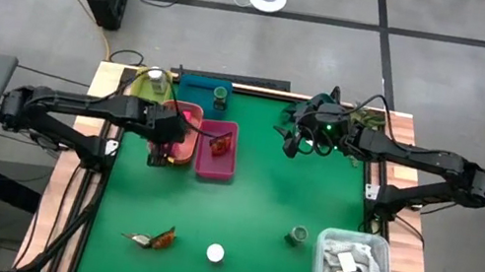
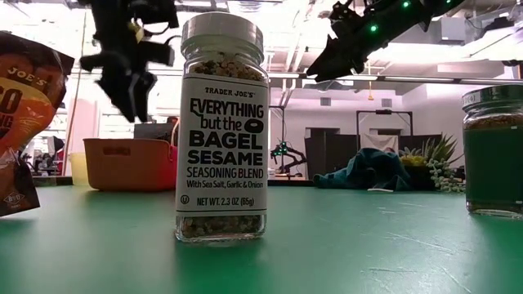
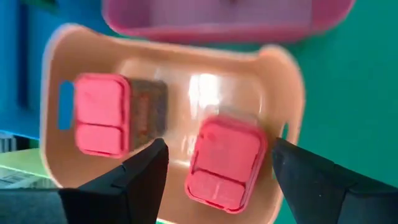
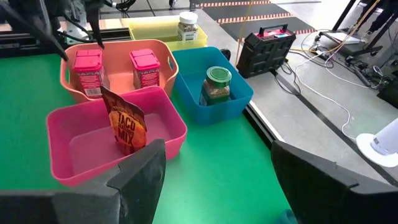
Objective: Sort spices by type
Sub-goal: Put the right orange seasoning pack into the red bin
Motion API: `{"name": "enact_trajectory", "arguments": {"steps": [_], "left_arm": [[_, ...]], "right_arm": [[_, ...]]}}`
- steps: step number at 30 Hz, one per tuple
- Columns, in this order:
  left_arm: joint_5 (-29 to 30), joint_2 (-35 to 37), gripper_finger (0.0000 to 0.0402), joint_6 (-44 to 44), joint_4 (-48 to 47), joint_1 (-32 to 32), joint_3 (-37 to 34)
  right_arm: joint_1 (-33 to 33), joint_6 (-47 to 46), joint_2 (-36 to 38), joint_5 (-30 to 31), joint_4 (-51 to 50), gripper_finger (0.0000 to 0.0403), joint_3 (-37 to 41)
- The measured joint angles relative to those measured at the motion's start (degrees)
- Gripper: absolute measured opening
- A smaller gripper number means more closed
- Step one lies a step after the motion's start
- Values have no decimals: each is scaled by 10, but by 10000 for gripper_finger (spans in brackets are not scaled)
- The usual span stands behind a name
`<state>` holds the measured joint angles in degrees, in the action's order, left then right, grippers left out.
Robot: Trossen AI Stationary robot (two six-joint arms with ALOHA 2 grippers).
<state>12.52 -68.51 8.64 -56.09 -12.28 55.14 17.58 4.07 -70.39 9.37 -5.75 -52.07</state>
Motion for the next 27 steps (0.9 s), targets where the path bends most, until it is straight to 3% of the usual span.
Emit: {"name": "enact_trajectory", "arguments": {"steps": [4, 10, 18, 27], "left_arm": [[-28, 0, 274, -66, -7, 16, 58], [-169, 0, 274, -323, -3, 106, 96], [-138, -34, 274, -503, 119, 319, 92], [-136, -104, 274, -588, 150, 429, 92]], "right_arm": [[0, -1, 0, 0, -1, 317, 0], [0, -2, 0, 0, -13, 317, 0], [1, -8, 0, 0, -13, 317, 0], [1, -13, 0, 0, -13, 317, 0]]}}
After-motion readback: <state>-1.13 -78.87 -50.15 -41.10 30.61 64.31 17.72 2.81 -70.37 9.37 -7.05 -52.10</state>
